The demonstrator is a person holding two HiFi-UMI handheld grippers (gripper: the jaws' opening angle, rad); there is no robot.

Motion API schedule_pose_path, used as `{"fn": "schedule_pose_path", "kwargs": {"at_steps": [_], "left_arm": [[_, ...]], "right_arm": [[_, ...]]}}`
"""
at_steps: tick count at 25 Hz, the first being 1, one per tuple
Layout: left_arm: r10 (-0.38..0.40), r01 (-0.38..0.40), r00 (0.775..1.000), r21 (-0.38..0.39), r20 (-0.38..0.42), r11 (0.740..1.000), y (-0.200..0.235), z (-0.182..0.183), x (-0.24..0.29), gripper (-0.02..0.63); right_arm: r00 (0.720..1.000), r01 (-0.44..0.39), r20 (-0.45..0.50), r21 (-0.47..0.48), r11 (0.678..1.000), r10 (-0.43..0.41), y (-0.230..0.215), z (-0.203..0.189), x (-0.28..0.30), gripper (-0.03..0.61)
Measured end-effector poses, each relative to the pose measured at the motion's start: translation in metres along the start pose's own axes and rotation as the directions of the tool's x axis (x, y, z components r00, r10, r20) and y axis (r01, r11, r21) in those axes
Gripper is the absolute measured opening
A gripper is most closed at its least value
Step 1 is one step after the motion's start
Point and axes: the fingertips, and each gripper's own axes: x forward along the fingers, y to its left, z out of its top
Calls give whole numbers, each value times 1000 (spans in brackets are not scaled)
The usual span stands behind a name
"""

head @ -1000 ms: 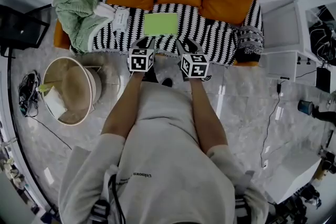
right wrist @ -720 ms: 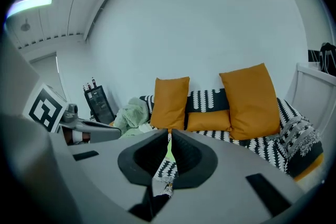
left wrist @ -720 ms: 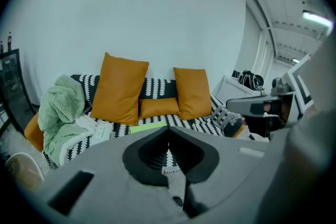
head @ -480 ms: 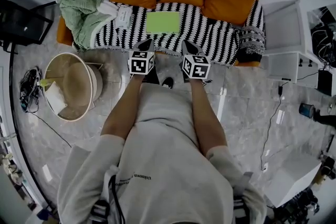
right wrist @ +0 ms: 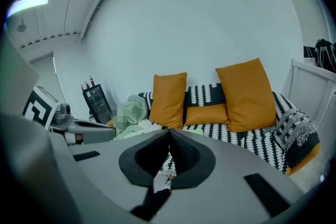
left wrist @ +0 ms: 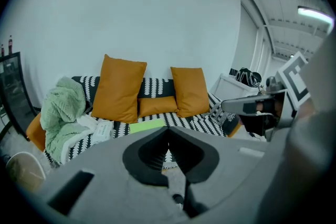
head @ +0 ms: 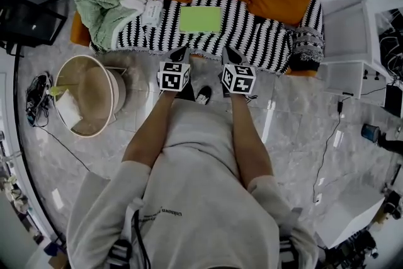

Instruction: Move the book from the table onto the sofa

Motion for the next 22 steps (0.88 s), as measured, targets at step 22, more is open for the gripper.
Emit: {"fn": "schedule_pose_path", "kwargs": {"at_steps": [22], "left_arm": [[31, -31, 999, 7, -38, 999, 6, -22, -9, 9]], "right_arm": [[997, -43, -66, -72, 996, 39, 15, -20, 0, 6]]}}
